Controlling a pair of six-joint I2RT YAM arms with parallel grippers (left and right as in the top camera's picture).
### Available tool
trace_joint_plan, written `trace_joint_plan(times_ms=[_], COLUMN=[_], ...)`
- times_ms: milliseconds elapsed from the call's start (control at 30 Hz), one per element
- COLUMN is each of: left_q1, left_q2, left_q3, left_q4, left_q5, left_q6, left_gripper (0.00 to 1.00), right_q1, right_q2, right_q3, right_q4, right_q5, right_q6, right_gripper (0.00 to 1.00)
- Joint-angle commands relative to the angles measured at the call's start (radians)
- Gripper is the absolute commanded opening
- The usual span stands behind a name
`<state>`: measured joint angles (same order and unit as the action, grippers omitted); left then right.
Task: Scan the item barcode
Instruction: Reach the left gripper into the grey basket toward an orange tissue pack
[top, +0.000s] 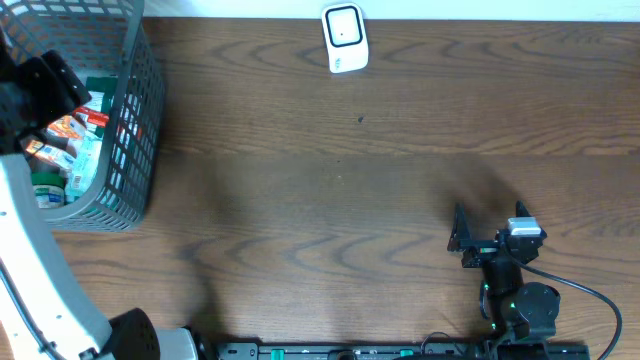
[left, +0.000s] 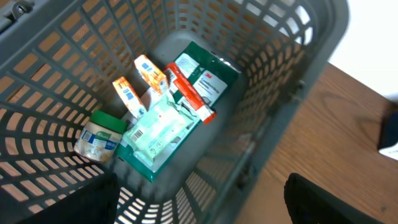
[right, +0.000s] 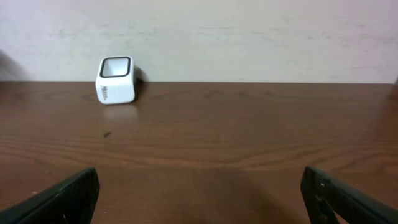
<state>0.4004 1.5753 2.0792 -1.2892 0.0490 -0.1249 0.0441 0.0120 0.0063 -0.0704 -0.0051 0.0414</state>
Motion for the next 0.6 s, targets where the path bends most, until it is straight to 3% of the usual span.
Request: trace_joint_plan(times_ms=[0, 567], left_q1=[0.023, 0.081], left_q2=[0.055, 0.346], left_q3=[-0.001, -0.001], left_q4=[0.014, 0.01], left_q5=[-0.013, -0.012], left_q6=[0.019, 0.016], left_gripper=[0.85, 0.86], right_q1=[-0.003, -0.003], right_q2=[-0.005, -0.005], right_q3=[-0.001, -0.001], right_q4=[-0.004, -0.004], right_q5=[0.0, 0.0], right_q6=[-0.005, -0.005], right_gripper=[0.99, 0.99])
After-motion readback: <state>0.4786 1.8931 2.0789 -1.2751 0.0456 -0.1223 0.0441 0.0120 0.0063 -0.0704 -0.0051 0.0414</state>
